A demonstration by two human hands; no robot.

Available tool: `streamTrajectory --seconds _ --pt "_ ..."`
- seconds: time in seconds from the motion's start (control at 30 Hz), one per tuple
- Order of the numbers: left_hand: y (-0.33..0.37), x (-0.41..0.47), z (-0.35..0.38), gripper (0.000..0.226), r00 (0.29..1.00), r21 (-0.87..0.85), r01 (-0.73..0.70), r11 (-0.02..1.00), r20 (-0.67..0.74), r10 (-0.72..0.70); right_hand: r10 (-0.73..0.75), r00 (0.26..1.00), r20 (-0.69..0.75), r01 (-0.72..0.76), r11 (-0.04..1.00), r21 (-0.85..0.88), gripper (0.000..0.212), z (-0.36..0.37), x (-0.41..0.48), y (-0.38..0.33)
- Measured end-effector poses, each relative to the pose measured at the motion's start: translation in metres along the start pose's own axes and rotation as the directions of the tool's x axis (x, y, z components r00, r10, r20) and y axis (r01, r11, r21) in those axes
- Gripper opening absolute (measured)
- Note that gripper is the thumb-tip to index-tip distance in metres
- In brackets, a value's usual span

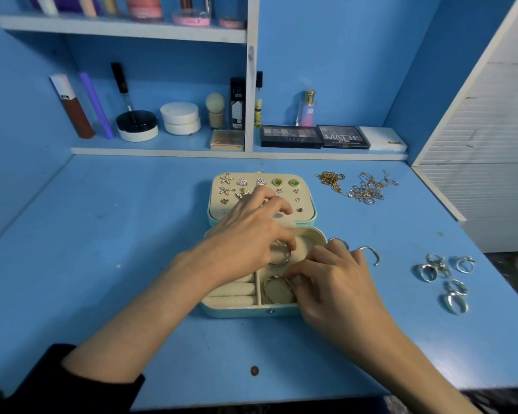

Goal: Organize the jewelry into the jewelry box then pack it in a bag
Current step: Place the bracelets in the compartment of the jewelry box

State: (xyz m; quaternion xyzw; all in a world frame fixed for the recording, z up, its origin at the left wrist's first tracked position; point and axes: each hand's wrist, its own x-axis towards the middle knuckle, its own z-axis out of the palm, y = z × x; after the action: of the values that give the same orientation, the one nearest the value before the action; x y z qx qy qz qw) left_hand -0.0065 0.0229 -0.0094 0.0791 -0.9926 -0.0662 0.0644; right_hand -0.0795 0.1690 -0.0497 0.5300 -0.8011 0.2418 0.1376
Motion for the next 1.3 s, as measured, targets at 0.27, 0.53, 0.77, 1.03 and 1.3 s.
streamTrajectory --seconds 0.27,0.53,0.77,1.03,1.3 --pt "-0.003 -0.001 0.001 0.053 1.0 0.008 0.018 1.0 -0.019 -0.018 -0.001 0.998 0.061 -0.004 0.996 0.088 0.038 -0.002 0.0 -0.003" --pt "-0.008 -0.001 0.003 0.056 0.999 -0.022 0.027 0.999 -0.019 -0.028 0.144 0.99 0.0 -0.138 0.951 0.277 0.023 -0.027 0.02 0.044" --pt "-0.001 0.01 0.01 0.026 0.965 -0.166 -0.026 0.986 -0.262 -0.018 0.331 0.901 0.282 -0.388 0.905 0.177 0.015 -0.051 0.023 0.109" --pt "0.031 0.057 0.012 0.023 0.992 -0.176 -0.031 0.984 -0.125 0.008 0.351 0.823 0.447 -0.425 0.902 0.076 0.013 -0.051 0.032 0.115" --pt "0.043 0.096 0.019 0.018 0.993 -0.052 -0.025 0.998 0.117 0.031 0.342 0.741 0.578 -0.375 0.925 -0.068 0.005 -0.054 0.049 0.106"
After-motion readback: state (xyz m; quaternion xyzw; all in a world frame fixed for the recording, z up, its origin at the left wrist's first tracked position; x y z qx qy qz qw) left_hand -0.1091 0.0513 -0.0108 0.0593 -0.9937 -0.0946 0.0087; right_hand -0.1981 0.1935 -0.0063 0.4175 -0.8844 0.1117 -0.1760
